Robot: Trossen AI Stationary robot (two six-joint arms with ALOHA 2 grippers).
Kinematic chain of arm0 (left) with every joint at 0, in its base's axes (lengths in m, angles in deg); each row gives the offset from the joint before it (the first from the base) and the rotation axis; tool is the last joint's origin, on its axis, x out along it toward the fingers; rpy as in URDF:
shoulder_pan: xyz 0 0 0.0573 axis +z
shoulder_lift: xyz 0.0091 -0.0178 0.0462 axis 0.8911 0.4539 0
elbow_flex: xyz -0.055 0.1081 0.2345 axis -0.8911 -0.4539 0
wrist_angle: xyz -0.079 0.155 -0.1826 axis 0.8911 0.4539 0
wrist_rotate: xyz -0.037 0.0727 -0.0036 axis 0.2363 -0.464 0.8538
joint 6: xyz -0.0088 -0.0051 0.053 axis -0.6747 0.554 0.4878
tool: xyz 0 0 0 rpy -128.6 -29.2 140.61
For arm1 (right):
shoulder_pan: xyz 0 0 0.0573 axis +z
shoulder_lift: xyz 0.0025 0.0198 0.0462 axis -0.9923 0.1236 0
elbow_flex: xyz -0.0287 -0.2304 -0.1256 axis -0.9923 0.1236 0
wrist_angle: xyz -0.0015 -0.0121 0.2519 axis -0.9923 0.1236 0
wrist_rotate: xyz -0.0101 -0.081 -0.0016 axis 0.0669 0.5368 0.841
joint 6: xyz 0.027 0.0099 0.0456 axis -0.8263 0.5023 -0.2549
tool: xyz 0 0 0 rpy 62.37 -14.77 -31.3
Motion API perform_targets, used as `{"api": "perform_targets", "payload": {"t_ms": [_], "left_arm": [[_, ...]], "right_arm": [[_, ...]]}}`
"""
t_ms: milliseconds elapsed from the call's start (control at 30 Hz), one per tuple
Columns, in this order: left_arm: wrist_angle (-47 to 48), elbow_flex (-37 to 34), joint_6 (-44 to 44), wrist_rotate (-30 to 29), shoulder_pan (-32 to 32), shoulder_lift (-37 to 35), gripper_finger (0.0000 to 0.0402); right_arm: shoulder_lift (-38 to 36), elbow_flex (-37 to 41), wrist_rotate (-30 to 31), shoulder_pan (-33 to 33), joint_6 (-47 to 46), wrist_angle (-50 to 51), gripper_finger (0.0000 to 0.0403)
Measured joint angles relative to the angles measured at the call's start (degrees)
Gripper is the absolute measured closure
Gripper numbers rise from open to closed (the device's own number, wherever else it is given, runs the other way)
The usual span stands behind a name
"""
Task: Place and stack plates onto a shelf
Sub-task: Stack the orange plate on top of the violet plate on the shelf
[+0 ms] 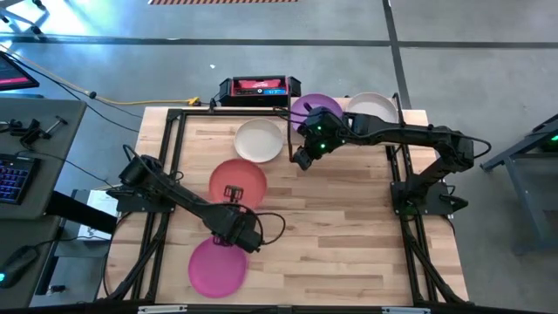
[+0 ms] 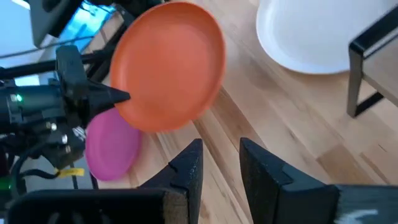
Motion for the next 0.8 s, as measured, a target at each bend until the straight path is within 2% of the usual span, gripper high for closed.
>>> {"api": "perform_targets", "payload": {"t_ms": [133, 533, 800], "left_arm": [[-0.1, 1.3, 6.9, -4.5, 0.6, 0.0, 0.04], [-0.5, 5.2, 18.4, -17.1, 1.4, 0.0, 0.04], [-1.1, 5.9, 23.1, -20.4, 1.5, 0.0, 0.0397]], "right_arm": [[0.0, 0.0, 0.0, 0.0, -0.7, -1.8, 0.032], [0.0, 0.0, 1.1, 0.0, 2.4, -2.0, 0.032], [0.0, 0.0, 2.2, 0.0, 0.7, -2.0, 0.032]]}}
